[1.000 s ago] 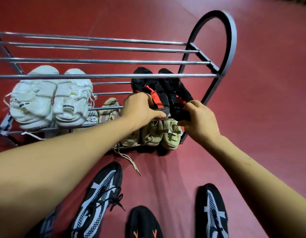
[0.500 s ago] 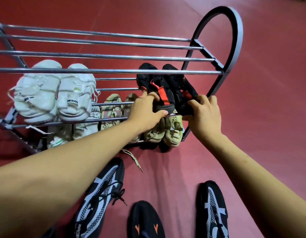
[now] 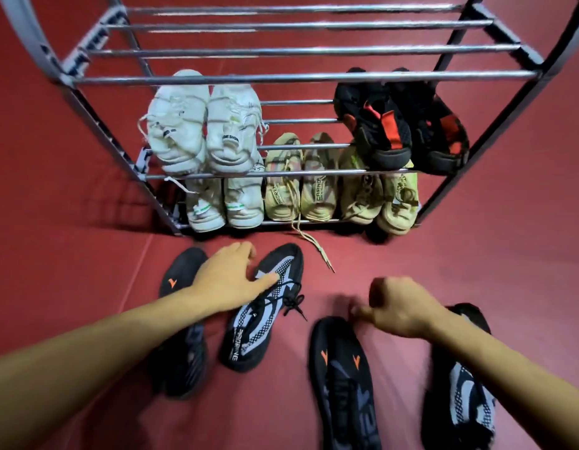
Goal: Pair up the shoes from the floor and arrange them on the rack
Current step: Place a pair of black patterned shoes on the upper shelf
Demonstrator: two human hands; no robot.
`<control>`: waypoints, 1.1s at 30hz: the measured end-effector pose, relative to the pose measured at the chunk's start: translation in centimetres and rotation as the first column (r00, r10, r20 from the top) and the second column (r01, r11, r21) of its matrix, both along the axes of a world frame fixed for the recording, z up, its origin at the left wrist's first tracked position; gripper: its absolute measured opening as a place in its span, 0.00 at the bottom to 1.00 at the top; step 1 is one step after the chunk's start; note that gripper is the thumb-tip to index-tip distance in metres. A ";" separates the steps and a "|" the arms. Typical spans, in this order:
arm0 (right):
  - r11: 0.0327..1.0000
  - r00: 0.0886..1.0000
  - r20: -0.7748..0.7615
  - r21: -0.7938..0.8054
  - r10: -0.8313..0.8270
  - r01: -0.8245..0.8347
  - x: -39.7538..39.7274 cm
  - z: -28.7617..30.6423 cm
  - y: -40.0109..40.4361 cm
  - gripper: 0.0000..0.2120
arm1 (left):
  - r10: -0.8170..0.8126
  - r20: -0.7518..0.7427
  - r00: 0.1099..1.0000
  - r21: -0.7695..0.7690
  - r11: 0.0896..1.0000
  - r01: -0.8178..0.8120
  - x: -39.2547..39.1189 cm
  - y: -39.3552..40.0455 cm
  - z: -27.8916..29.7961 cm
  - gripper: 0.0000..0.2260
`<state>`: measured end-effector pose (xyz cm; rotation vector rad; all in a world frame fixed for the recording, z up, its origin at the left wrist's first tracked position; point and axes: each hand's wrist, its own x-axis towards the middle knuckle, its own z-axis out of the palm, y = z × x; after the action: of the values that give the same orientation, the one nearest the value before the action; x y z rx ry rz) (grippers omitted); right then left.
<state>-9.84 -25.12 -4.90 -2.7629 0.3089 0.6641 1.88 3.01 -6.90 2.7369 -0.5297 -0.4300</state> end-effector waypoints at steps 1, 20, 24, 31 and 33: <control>0.997 0.957 -0.289 0.076 0.013 0.010 -1.3 -1.1 1.5 0.26 | 0.033 -0.126 0.991 0.140 0.990 -0.015 -1.0 1.2 -0.9 0.37; 0.953 0.980 0.091 0.267 -0.176 0.147 -0.8 -6.3 -0.3 0.10 | 0.028 -0.189 0.982 0.232 0.973 0.016 -2.0 0.1 -5.6 0.26; 0.924 0.949 0.098 0.277 -0.299 0.262 -3.4 -6.5 -2.4 0.02 | 0.036 -0.247 0.968 0.210 0.978 0.017 -1.5 0.6 -4.7 0.31; 0.908 0.914 0.064 -0.105 -0.400 0.405 -5.1 -3.9 -7.9 0.15 | 0.100 -0.285 0.953 0.224 0.974 -0.035 -2.4 0.1 -4.5 0.21; 0.928 0.932 -0.026 -0.112 -0.361 0.356 -5.0 -3.8 -7.4 0.20 | 0.129 -0.324 0.937 0.194 0.979 -0.068 -2.5 0.2 -4.7 0.15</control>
<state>-14.80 -32.49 -8.73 -2.6824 0.8590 0.6294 -0.60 3.25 -11.63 2.7545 -0.2730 -0.9382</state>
